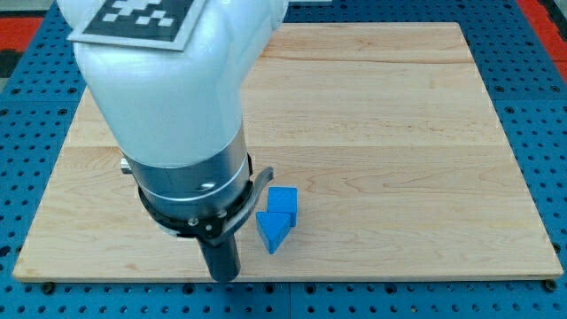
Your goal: Push the blue cube to the center of the board
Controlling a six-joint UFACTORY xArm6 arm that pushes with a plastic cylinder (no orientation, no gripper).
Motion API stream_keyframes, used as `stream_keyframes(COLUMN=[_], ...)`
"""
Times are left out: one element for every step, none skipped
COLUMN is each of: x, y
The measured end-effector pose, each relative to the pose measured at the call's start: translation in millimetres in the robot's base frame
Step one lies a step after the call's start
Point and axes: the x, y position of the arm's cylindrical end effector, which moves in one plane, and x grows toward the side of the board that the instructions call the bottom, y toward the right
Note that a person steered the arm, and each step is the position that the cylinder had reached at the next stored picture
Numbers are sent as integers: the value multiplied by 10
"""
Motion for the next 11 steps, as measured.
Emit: stream_keyframes(x=[-141, -49, 71, 73, 46, -115, -347, -407, -433, -645, -824], y=[12, 43, 61, 162, 476, 828, 881, 856, 602, 612, 638])
